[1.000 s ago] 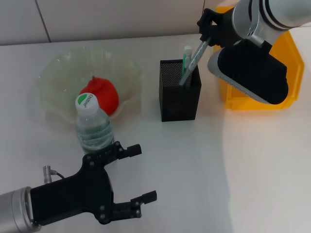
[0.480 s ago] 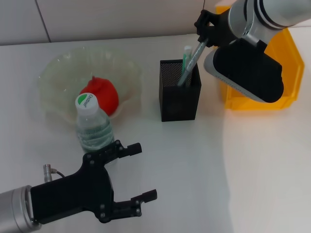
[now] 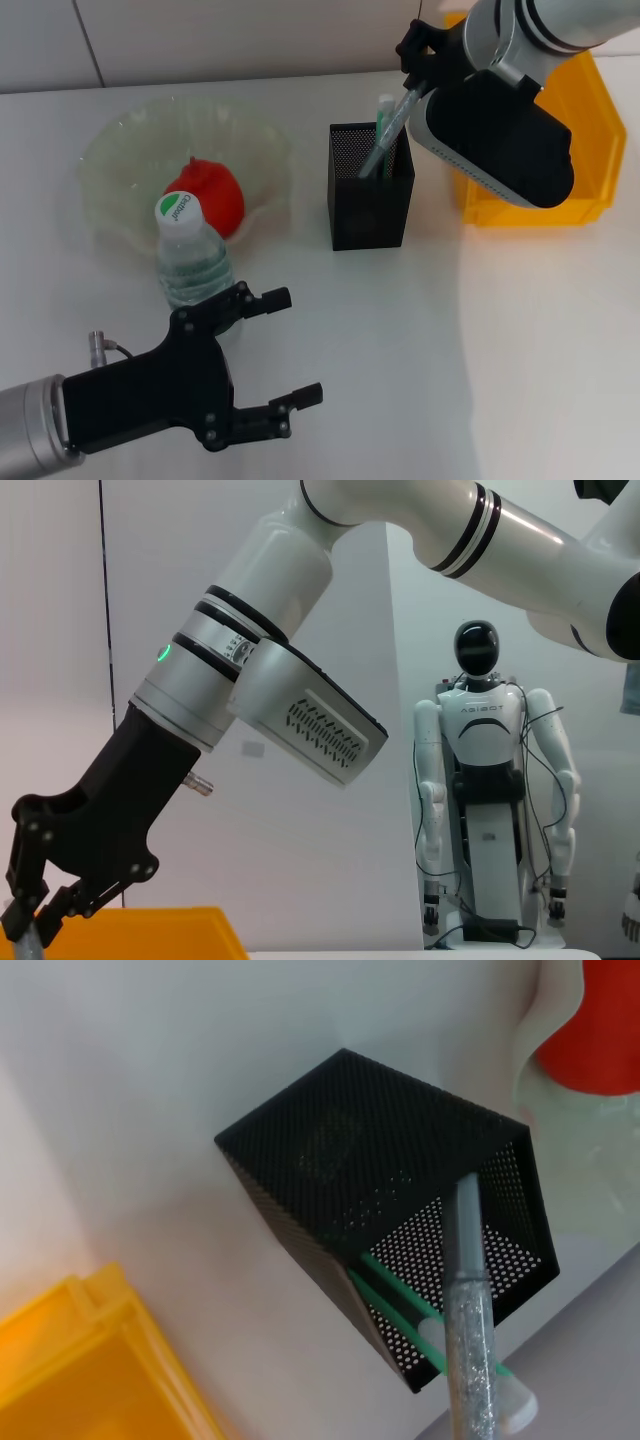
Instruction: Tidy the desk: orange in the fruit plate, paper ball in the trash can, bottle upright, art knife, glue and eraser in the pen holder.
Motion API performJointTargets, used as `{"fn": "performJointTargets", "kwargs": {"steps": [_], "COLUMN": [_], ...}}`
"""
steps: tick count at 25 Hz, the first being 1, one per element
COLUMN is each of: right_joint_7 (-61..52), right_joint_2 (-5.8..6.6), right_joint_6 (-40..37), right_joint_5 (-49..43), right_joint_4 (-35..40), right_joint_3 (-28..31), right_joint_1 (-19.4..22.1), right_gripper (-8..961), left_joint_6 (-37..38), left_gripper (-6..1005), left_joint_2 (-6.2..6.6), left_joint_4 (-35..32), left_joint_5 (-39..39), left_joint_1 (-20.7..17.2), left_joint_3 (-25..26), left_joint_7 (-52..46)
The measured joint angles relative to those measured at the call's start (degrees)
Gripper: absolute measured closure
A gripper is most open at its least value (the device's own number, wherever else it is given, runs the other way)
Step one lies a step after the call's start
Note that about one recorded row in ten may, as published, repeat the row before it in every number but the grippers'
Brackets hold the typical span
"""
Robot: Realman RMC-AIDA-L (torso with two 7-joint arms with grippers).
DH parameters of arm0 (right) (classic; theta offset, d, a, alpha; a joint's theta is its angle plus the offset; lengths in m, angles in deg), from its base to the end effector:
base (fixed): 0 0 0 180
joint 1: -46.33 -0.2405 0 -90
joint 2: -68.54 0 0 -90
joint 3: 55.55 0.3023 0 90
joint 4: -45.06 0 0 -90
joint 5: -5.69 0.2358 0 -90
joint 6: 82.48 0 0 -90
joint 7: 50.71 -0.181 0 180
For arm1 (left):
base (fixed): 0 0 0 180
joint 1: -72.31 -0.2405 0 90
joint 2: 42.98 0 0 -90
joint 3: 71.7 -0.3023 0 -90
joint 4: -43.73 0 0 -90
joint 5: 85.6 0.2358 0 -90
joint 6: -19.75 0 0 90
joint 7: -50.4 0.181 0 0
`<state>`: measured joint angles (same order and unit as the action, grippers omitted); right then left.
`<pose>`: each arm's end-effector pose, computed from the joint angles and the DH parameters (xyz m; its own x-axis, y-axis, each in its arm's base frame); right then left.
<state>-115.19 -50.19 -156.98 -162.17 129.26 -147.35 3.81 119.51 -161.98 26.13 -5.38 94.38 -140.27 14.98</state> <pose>0.1291 0.4768 -0.0396 0.1003 0.6801 0.7262 0.8931 -0.3833 0.2356 -0.2815 0.2748 -0.1105 0.6762 -0.0862 0.7316 0.0864 -0.9770 -0.1950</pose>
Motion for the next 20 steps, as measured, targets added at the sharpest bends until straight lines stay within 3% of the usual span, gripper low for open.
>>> {"fn": "performJointTargets", "kwargs": {"steps": [20], "right_joint_7": [-2.2], "right_joint_2": [0.22], "right_joint_6": [-2.3], "right_joint_5": [-0.1], "right_joint_4": [-0.3], "right_joint_3": [-0.3], "right_joint_1": [-1.1], "right_gripper": [697], "left_joint_6": [0.1], "left_gripper": [139], "left_joint_2": [0.23], "left_joint_4": [-0.2], "left_joint_5": [-0.1], "left_joint_1": [0.6], "left_joint_3": [0.0], "left_joint_7": [-0.3]}}
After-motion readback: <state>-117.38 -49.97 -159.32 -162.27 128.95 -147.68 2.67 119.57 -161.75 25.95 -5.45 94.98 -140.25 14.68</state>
